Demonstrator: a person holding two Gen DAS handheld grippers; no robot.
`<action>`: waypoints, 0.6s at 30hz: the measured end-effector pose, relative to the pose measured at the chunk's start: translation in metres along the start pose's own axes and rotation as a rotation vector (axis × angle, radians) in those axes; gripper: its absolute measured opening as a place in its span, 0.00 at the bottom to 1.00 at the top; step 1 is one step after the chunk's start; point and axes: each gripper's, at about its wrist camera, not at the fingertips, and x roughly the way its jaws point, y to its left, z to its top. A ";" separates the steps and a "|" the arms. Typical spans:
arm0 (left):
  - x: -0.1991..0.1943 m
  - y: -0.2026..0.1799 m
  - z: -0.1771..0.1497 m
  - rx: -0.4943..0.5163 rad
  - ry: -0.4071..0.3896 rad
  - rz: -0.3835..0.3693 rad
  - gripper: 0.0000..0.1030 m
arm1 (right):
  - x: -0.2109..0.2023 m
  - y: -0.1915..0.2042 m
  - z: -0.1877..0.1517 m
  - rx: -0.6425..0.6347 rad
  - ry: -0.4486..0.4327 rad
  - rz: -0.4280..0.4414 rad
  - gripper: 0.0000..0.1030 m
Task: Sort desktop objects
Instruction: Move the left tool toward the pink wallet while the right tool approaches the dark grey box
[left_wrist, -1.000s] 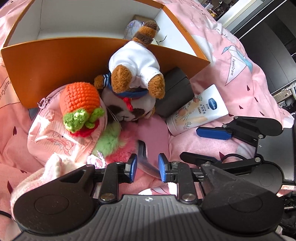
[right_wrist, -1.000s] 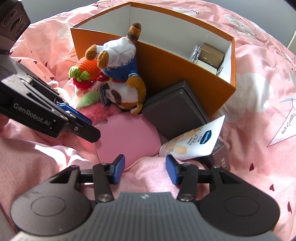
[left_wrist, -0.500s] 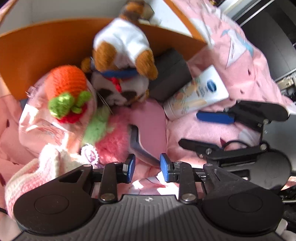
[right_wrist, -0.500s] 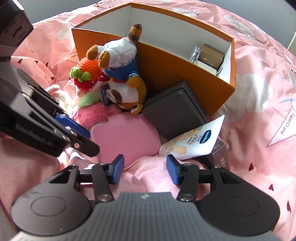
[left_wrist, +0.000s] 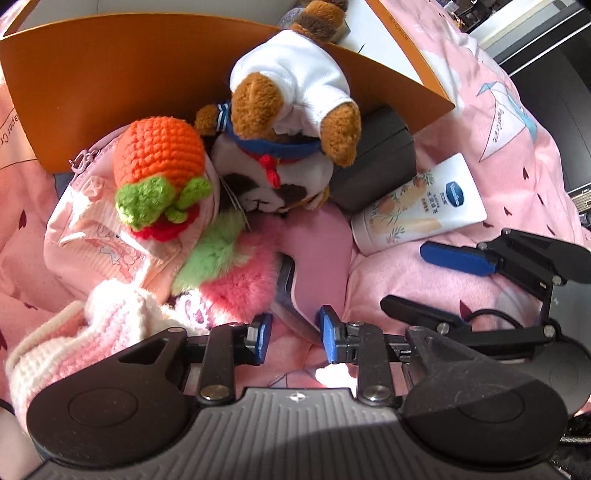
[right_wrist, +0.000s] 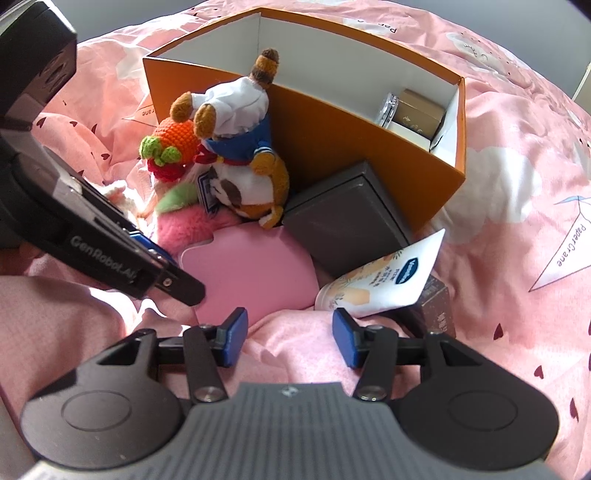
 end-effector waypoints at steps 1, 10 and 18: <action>-0.001 0.000 0.000 0.003 -0.009 -0.005 0.33 | 0.000 0.000 0.000 0.000 0.000 0.000 0.52; -0.015 -0.023 0.006 0.113 -0.122 -0.059 0.33 | -0.001 -0.002 0.000 0.003 -0.001 -0.010 0.52; 0.005 -0.031 0.023 0.063 -0.093 -0.039 0.35 | -0.006 -0.004 -0.001 -0.014 -0.010 -0.020 0.51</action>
